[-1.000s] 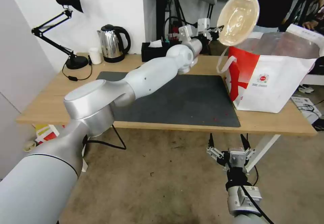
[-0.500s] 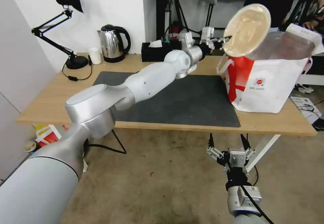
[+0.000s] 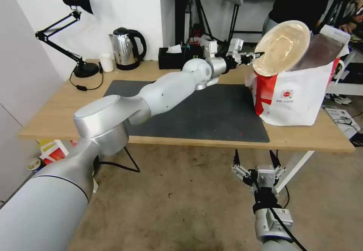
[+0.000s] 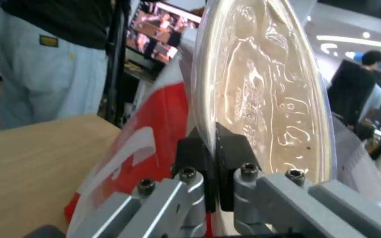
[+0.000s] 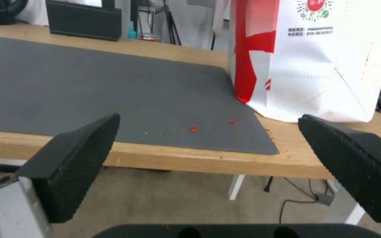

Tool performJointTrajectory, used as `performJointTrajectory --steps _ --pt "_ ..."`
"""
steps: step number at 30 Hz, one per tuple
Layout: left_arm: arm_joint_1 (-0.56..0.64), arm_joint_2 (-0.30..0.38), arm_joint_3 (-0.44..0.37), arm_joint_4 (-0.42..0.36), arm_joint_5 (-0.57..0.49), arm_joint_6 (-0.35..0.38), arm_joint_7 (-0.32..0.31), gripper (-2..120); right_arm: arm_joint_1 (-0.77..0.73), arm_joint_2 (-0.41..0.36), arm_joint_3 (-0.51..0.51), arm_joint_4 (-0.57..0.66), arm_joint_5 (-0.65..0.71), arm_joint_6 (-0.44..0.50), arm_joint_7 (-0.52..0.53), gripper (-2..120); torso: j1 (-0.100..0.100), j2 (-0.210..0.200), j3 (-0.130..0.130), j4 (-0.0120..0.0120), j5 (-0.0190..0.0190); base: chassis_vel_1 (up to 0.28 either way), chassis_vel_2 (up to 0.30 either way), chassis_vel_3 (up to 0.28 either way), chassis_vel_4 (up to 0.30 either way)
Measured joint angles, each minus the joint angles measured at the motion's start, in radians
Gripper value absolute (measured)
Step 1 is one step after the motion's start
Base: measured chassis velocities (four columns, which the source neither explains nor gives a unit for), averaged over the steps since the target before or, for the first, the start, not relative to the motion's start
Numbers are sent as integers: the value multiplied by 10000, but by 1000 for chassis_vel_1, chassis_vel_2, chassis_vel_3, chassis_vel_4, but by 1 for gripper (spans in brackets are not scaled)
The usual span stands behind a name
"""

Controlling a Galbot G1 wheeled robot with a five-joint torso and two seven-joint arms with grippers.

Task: Pick up the trash from the table and place it into the takeout bag.

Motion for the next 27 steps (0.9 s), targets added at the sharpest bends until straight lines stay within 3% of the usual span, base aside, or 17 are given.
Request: performJointTrajectory --steps 4,7,10,20,27 --pt "-20 0 96 90 150 217 279 0 0 0 0 0 0 0 0 100 -1 0 0 -1 0 0 0 0 0" --pt "-49 5 100 345 773 851 982 0 0 0 0 0 0 0 0 100 0 0 0 0 0 0 0 0 0" --pt "-79 4 104 485 1220 1246 1117 0 0 0 0 0 0 0 0 100 0 0 0 0 0 0 0 0 0" --pt "-262 8 -32 696 1600 1634 1339 0 0 0 0 0 0 0 0 100 0 0 0 0 1 0 0 0 0" --pt "-418 7 -45 777 1611 1696 1123 0 0 0 0 0 0 0 0 100 -1 0 0 -1 0 0 0 0 0"
